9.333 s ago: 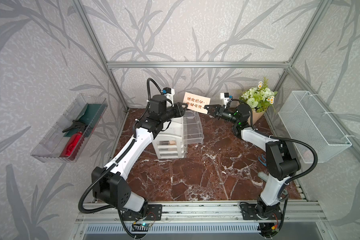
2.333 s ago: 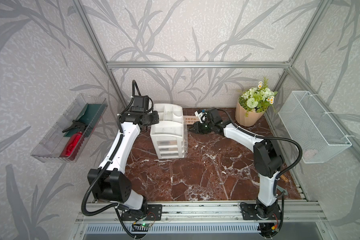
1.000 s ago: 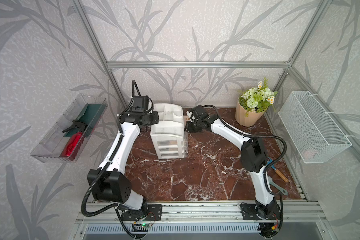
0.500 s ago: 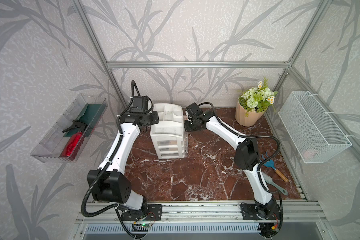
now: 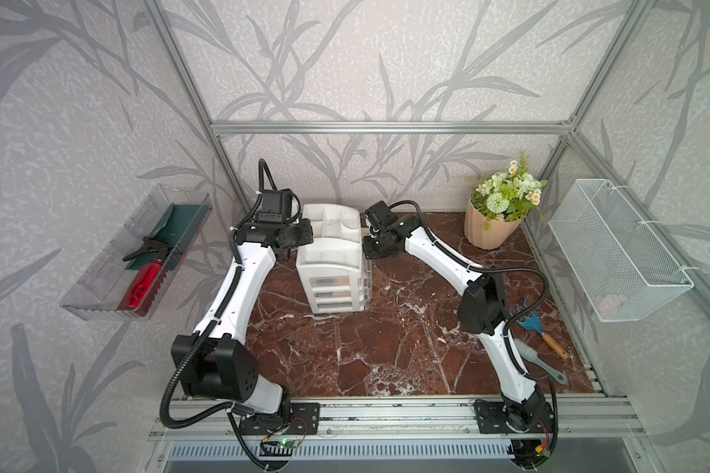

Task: Take the postcards out of the drawer
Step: Open the drawer in the storage box.

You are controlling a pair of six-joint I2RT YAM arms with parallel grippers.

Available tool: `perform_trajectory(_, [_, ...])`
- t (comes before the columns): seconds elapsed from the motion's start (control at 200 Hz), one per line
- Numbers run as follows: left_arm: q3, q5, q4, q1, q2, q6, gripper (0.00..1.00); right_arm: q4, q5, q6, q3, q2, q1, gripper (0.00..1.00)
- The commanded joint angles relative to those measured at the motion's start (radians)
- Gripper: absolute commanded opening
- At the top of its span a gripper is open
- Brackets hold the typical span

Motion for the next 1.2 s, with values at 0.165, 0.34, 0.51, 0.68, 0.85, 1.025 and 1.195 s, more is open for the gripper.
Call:
perform_trajectory(0.165, [-0.026, 0.029, -0.005, -0.012, -0.014, -0.01, 0.06, -0.037, 0.034, -0.048, -0.014, -0.012, -0.003, 0.08])
perform_trajectory(0.34, [-0.025, 0.027, -0.006, -0.013, -0.014, -0.009, 0.06, -0.01, 0.047, -0.055, -0.098, -0.064, -0.037, 0.08])
perform_trajectory(0.51, [-0.026, 0.026, -0.004, -0.013, -0.01, -0.008, 0.06, 0.043, 0.046, -0.051, -0.216, -0.128, -0.073, 0.08])
perform_trajectory(0.68, [-0.025, 0.015, -0.007, -0.013, -0.004, -0.007, 0.06, 0.066, 0.047, -0.053, -0.29, -0.174, -0.1, 0.08])
perform_trajectory(0.85, [-0.021, 0.007, -0.011, -0.012, -0.004, -0.003, 0.06, 0.088, 0.05, -0.053, -0.352, -0.223, -0.132, 0.08])
perform_trajectory(1.025, [-0.02, 0.002, -0.011, -0.013, -0.002, -0.003, 0.06, 0.092, 0.054, -0.062, -0.385, -0.261, -0.157, 0.08])
perform_trajectory(1.195, [-0.019, -0.007, -0.014, -0.012, 0.002, -0.002, 0.06, 0.087, 0.065, -0.067, -0.403, -0.28, -0.17, 0.08])
